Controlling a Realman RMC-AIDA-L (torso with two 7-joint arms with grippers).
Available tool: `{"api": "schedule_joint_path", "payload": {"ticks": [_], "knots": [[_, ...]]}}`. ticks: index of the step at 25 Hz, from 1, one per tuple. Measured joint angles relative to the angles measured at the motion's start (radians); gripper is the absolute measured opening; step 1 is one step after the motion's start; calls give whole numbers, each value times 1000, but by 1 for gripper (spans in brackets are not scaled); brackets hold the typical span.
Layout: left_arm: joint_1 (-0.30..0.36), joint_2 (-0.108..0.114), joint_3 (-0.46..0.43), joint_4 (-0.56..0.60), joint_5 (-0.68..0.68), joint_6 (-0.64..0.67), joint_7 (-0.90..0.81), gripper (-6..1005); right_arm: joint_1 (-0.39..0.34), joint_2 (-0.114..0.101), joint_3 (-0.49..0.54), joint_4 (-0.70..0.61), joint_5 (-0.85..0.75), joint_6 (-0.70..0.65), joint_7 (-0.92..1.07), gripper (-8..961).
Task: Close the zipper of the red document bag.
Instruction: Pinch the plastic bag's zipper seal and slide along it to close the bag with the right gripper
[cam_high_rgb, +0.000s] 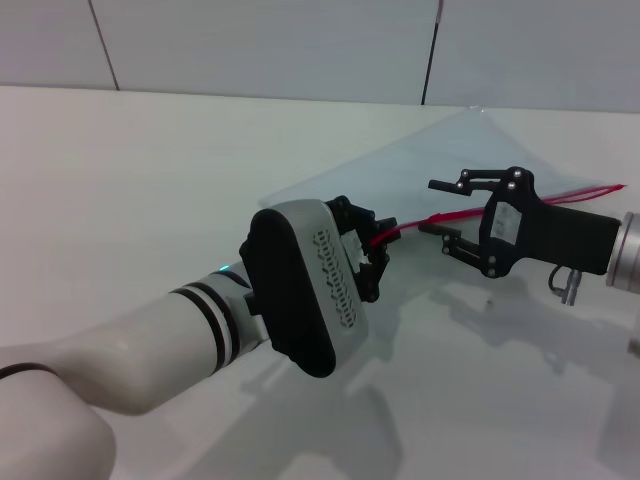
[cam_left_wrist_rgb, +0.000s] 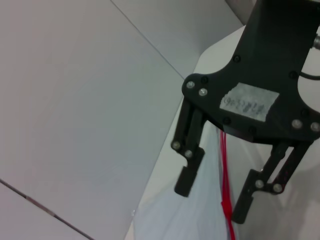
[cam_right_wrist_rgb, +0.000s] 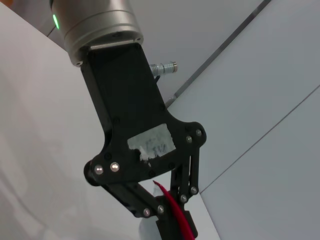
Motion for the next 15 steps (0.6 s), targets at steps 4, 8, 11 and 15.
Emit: {"api": "schedule_joint_path", "payload": {"ticks": [4, 8, 11, 15], "knots": [[0, 1, 0, 4, 0, -1, 0, 47, 0, 0, -10, -2, 0, -2, -1, 465], [4, 1, 0, 5, 1, -5, 2, 47, 2, 0, -53, -11, 0, -29, -2, 427], [5, 1, 1, 6, 1, -6, 3, 47, 3, 0, -66, -11, 3, -40, -2, 398], [5, 1, 2, 7, 1, -5, 3, 48, 4, 0, -66, -11, 4, -35, -2, 358]]}}
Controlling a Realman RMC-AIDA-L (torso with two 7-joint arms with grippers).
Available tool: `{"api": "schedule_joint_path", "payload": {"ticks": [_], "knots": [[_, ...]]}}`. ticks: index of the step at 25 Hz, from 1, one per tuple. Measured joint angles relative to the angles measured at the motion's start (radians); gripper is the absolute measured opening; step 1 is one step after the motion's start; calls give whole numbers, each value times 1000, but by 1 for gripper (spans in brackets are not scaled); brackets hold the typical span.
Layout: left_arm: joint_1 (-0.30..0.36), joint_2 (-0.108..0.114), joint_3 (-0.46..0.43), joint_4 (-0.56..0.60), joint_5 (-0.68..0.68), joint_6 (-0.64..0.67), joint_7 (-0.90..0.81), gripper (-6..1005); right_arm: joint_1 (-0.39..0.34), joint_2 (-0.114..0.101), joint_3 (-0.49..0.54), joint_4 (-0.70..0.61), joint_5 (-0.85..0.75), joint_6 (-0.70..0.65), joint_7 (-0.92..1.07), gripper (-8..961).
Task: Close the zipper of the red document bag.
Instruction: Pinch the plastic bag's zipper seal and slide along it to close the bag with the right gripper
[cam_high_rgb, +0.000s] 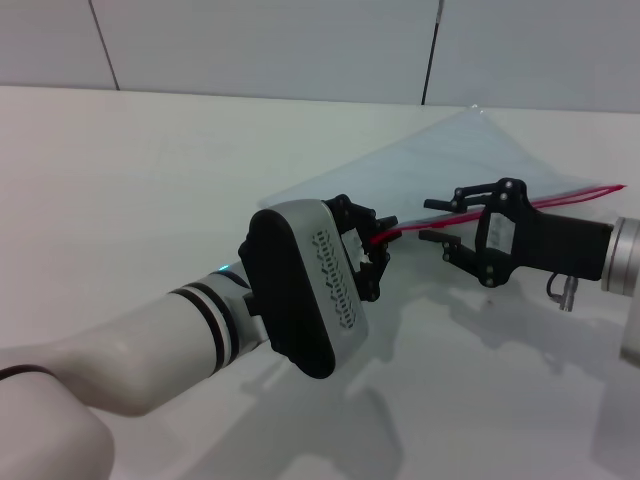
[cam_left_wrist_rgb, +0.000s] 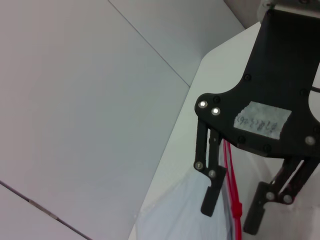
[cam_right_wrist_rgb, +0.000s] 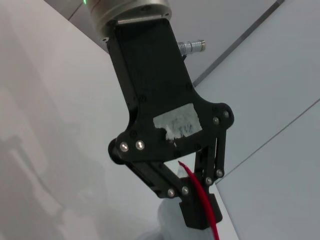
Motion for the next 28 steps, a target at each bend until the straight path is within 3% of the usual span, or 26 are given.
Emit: {"api": "schedule_joint_path", "payload": {"ticks": [16, 28], "knots": [[0, 6, 0, 0, -1, 1, -2, 48, 2, 0, -28, 0, -1, 6, 0, 181], [0, 6, 1, 0, -1, 0, 3, 47, 4, 0, -29, 0, 1, 3, 0, 118]]}}
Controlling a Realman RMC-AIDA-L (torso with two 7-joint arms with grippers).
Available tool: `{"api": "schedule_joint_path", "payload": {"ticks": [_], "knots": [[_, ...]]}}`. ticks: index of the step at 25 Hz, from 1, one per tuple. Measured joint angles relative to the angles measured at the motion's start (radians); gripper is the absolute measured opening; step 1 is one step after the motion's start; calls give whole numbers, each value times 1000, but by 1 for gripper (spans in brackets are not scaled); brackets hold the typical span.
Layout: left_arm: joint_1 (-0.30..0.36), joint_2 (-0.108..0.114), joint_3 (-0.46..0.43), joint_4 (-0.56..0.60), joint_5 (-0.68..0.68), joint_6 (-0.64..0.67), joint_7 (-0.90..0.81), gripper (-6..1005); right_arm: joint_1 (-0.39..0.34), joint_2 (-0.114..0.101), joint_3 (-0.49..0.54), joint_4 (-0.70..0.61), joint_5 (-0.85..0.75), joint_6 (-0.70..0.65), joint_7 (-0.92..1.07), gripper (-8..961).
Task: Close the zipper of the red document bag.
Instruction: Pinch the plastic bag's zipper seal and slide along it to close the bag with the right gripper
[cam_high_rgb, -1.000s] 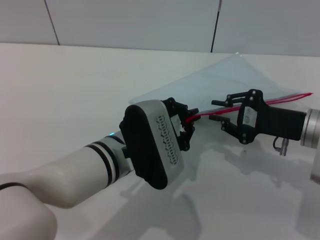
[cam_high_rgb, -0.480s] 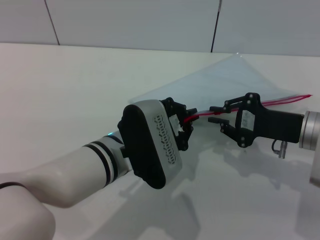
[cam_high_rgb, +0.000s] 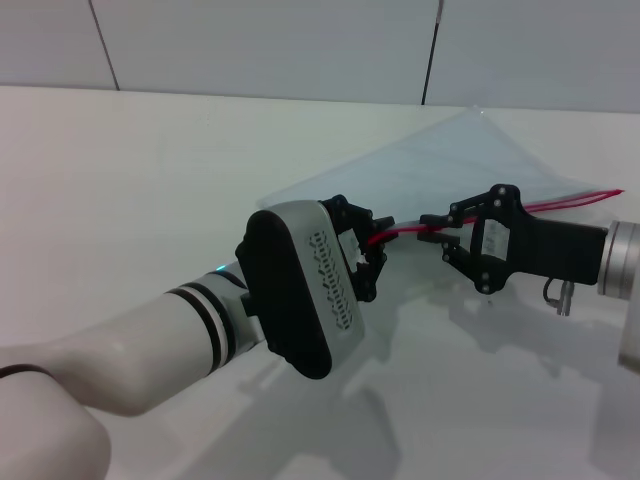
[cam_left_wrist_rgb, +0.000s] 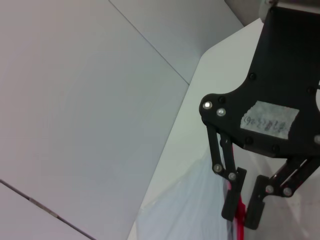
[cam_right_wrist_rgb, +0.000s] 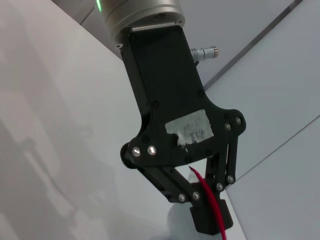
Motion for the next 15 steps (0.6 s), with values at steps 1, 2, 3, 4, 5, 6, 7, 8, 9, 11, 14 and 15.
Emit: {"api": "schedule_joint_path", "payload": {"ticks": [1, 2, 3, 4, 5, 6, 7, 8, 9, 11, 14, 15], "knots": [[0, 0, 0, 0, 0, 0, 0, 47, 0, 0, 0, 0, 0, 0, 0, 115], [0, 0, 1, 0, 0, 0, 0, 47, 0, 0, 0, 0, 0, -1, 0, 112], [-1, 0, 1, -2, 0, 0, 0, 47, 0, 0, 0, 0, 0, -1, 0, 106], [-1, 0, 1, -2, 0, 0, 0, 47, 0, 0, 0, 0, 0, -1, 0, 100], [-1, 0, 1, -3, 0, 0, 0, 47, 0, 0, 0, 0, 0, -1, 0, 93], [-1, 0, 1, -3, 0, 0, 0, 47, 0, 0, 0, 0, 0, -2, 0, 87], [-2, 0, 1, -3, 0, 0, 0, 47, 0, 0, 0, 0, 0, -3, 0, 81], [-2, 0, 1, -3, 0, 0, 0, 47, 0, 0, 0, 0, 0, -4, 0, 78], [-2, 0, 1, -3, 0, 0, 0, 47, 0, 0, 0, 0, -1, -4, 0, 75], [-3, 0, 1, -4, 1, -1, 0, 47, 0, 0, 0, 0, -1, -5, 0, 68], [-3, -1, 1, -5, 2, -1, 0, 47, 0, 0, -1, 0, -1, -5, 0, 61], [-3, -1, 1, -5, 3, -2, 0, 47, 0, 0, -1, 0, -1, -6, 0, 61]]}}
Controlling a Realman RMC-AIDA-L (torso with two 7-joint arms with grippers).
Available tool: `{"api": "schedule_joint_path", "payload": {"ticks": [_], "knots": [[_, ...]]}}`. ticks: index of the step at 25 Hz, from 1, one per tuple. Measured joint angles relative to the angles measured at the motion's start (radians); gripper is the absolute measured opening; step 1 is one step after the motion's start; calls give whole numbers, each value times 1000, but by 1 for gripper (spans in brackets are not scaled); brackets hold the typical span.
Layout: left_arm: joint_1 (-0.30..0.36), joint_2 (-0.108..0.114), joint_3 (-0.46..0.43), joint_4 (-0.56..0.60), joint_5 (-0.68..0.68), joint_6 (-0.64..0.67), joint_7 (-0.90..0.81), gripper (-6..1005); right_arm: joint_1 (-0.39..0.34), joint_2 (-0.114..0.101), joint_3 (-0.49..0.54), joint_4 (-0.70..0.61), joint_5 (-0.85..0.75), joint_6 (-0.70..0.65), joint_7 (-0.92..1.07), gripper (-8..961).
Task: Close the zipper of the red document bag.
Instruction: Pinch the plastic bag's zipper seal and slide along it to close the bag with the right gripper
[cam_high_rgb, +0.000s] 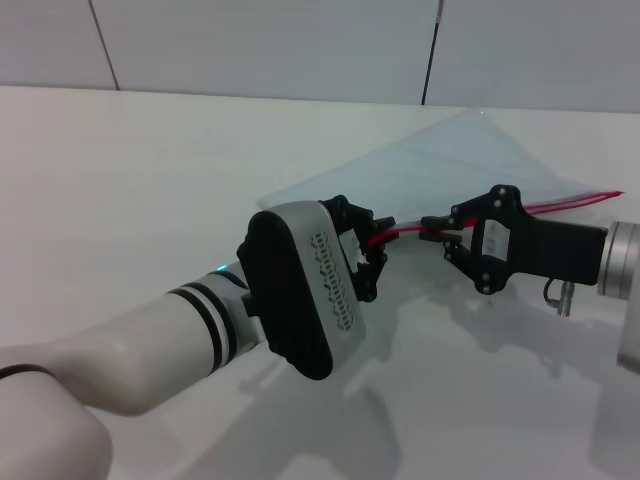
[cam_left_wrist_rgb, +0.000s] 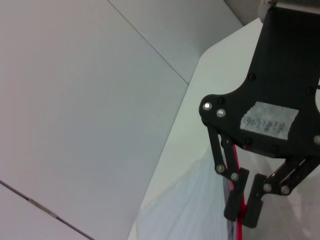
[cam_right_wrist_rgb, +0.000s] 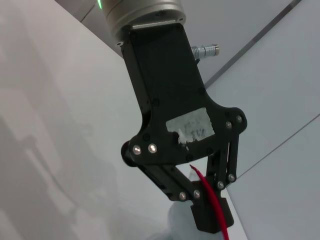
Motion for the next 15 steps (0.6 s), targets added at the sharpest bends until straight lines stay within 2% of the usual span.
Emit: {"api": "schedule_joint_path", "payload": {"ticks": [9, 15], "knots": [[4, 6, 41, 12, 5, -5, 2, 48, -10, -1, 11, 0, 9, -67, 1, 60], [12, 23, 71, 36, 6, -5, 2, 47, -35, -4, 31, -31, 35, -116, 1, 60]]}}
